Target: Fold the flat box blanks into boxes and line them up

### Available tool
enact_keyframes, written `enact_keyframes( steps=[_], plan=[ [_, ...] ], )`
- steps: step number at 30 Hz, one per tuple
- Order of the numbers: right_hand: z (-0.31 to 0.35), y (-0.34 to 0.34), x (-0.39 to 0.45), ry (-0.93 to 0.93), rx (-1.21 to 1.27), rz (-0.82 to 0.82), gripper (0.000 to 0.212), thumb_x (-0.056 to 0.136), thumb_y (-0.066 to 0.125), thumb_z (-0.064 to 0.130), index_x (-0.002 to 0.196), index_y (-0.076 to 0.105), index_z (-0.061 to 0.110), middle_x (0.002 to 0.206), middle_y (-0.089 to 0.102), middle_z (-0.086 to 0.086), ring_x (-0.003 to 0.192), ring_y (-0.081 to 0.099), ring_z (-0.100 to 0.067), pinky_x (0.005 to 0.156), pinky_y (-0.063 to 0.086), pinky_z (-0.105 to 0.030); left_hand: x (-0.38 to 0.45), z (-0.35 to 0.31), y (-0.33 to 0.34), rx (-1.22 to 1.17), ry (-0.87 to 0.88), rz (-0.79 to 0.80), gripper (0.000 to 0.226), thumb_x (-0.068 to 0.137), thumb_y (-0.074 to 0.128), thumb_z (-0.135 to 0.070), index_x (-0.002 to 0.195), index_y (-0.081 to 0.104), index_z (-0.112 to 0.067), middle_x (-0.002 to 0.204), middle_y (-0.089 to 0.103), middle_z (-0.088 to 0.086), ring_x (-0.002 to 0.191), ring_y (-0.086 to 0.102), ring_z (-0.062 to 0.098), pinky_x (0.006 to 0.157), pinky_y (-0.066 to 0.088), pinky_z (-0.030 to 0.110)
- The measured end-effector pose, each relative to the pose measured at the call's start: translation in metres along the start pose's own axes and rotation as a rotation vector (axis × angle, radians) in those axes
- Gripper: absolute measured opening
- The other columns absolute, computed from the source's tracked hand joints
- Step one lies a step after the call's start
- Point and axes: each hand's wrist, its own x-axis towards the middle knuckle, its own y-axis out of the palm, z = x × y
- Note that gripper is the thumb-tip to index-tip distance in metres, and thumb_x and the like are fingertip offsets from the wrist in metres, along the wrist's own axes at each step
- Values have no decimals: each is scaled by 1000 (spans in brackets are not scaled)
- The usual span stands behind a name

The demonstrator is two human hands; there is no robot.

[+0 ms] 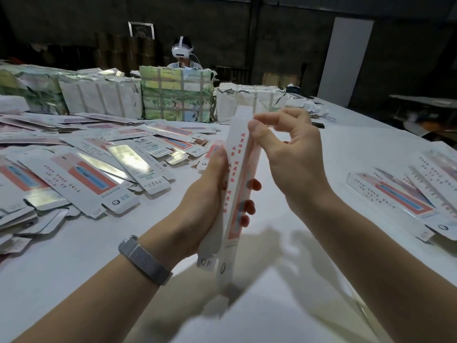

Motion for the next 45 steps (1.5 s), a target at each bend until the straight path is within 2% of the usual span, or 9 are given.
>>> enact_keyframes(
  steps=[3,7,13,19,22,27,31,38,45],
  plan=[
    [2,0,0,0,52,-13,5,91,69,34,86,68,36,114,54,0,108,55,-6,97,46,-26,-1,2,4,132,89,7,70,87,56,-72,131,51,-19,89,67,5,68,61,20,62,55,33],
    [2,4,-2,-14,159,36,9,92,63,41,101,65,42,123,55,-1,112,57,-11,84,52,-25,2,2,3,246,196,-26,83,65,84,-37,138,45,-32,104,69,-3,81,69,12,69,58,29],
    [-9,16,-12,100,382,221,44,95,48,38,138,41,37,131,56,-2,110,65,-14,80,58,-27,1,0,0,-102,188,-63,76,75,79,-34,138,38,-24,98,65,13,73,71,23,63,58,35],
    [-17,32,-24,129,454,295,55,102,42,25,154,27,36,127,62,14,115,65,-13,96,55,-38,11,7,-3,-121,259,-293,48,77,71,-38,107,35,-29,82,75,-4,78,75,20,66,60,36],
    [-17,36,-27,129,475,320,59,99,42,28,152,24,46,124,60,29,114,63,-4,92,55,-29,14,6,-8,-26,265,-320,45,77,69,-41,102,33,-30,90,72,3,85,75,21,78,63,45],
    [-17,33,-26,108,426,328,58,100,40,29,151,19,48,144,47,11,122,59,-14,98,54,-42,10,-3,-14,311,525,-373,49,89,63,-34,124,28,-36,91,56,6,71,70,16,66,58,25],
    [-18,33,-26,98,411,340,50,105,36,27,140,22,60,127,51,30,114,62,-4,87,57,-27,8,-6,-21,585,503,-287,64,104,49,-29,155,12,-37,99,59,12,86,71,24,75,62,47],
    [-20,25,-20,118,371,358,37,108,31,30,129,35,60,116,64,19,96,70,-13,72,57,-23,5,-16,-33,441,394,-68,63,103,52,-16,153,24,-41,95,57,19,71,67,15,55,57,30],
    [-24,12,-10,133,406,408,39,86,39,33,120,45,51,108,68,3,87,70,-25,76,60,-37,3,-16,-28,309,306,38,53,98,58,-17,139,37,-43,102,51,36,77,61,37,54,60,39]
  ],
)
